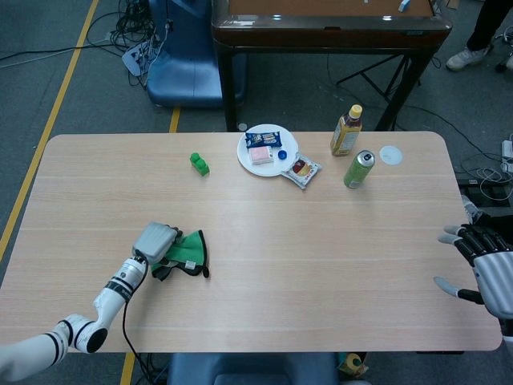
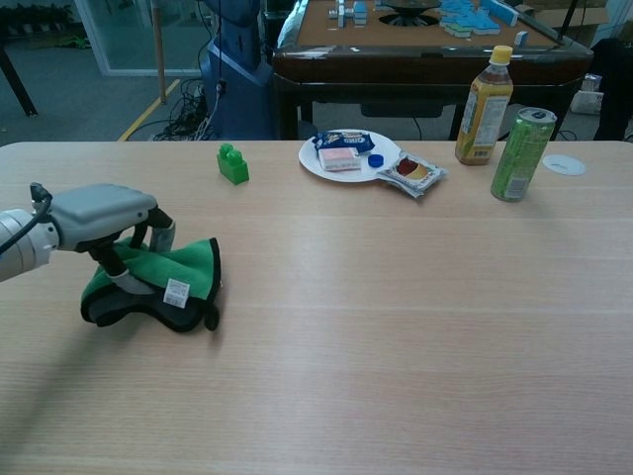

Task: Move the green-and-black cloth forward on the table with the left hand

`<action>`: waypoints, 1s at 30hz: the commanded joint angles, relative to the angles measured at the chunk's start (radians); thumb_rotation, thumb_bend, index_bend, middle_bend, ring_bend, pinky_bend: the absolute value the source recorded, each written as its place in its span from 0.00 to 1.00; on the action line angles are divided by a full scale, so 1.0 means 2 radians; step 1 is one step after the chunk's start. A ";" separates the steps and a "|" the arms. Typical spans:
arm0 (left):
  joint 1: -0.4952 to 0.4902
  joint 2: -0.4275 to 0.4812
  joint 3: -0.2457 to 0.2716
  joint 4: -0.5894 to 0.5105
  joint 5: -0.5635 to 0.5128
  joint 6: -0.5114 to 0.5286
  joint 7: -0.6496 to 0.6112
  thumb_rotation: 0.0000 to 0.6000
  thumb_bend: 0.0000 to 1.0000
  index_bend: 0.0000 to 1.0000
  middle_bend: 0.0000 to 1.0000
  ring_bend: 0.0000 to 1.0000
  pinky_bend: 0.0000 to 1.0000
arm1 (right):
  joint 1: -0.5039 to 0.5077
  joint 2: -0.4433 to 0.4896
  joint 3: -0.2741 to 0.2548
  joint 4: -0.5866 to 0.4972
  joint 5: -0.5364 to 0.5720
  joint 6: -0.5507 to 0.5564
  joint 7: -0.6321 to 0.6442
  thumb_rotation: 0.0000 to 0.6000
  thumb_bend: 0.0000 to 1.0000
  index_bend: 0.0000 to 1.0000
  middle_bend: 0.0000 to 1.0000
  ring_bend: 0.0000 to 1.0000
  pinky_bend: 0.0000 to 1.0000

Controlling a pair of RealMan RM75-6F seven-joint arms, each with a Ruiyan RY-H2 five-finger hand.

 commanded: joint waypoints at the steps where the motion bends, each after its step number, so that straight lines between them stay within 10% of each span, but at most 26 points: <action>1: -0.011 -0.012 -0.007 0.014 -0.015 -0.012 0.005 1.00 0.14 0.51 0.53 0.52 0.69 | -0.001 0.000 0.000 0.001 0.000 0.001 0.001 1.00 0.16 0.32 0.27 0.19 0.19; 30: -0.072 -0.077 -0.003 0.077 -0.039 -0.037 0.052 1.00 0.14 0.50 0.53 0.52 0.69 | -0.014 0.002 -0.003 0.006 0.000 0.013 0.007 1.00 0.16 0.32 0.27 0.19 0.19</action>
